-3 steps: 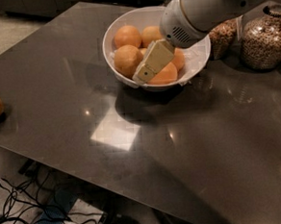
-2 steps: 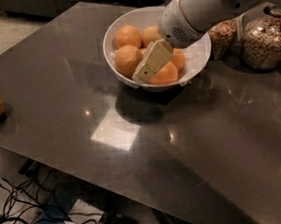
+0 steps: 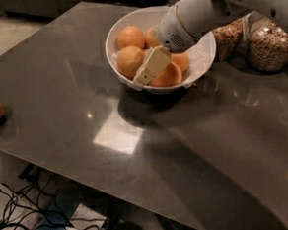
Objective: Pick orange from white bowl
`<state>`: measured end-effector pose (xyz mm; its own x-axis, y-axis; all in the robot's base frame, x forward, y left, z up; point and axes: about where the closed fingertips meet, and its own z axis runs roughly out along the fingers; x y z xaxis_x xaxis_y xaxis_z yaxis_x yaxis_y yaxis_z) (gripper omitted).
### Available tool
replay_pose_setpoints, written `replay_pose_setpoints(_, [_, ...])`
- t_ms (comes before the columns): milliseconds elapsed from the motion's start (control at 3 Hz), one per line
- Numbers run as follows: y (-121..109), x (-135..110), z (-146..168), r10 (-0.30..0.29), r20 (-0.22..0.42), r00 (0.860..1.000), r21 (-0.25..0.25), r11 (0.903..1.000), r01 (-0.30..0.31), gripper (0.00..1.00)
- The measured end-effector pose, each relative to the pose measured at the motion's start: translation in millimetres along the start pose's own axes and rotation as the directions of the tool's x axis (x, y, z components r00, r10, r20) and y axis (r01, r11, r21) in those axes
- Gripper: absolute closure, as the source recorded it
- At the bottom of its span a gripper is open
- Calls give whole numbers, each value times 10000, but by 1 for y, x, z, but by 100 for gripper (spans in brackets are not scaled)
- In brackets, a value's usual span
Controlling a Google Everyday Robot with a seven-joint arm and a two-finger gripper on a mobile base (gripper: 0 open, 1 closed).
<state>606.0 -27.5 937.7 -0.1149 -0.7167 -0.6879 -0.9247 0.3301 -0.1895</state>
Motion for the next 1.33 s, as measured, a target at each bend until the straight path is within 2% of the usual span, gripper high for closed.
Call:
replay_pose_setpoints(667, [-5, 2, 18, 11, -83, 10000, -4, 10000, -11, 41])
replay_pose_setpoints(1000, [-6, 0, 24, 70, -87, 9999, 38, 10000, -69, 44])
replay_pose_setpoints(1333, [-7, 0, 27, 110, -93, 9999, 38, 9999, -110, 32])
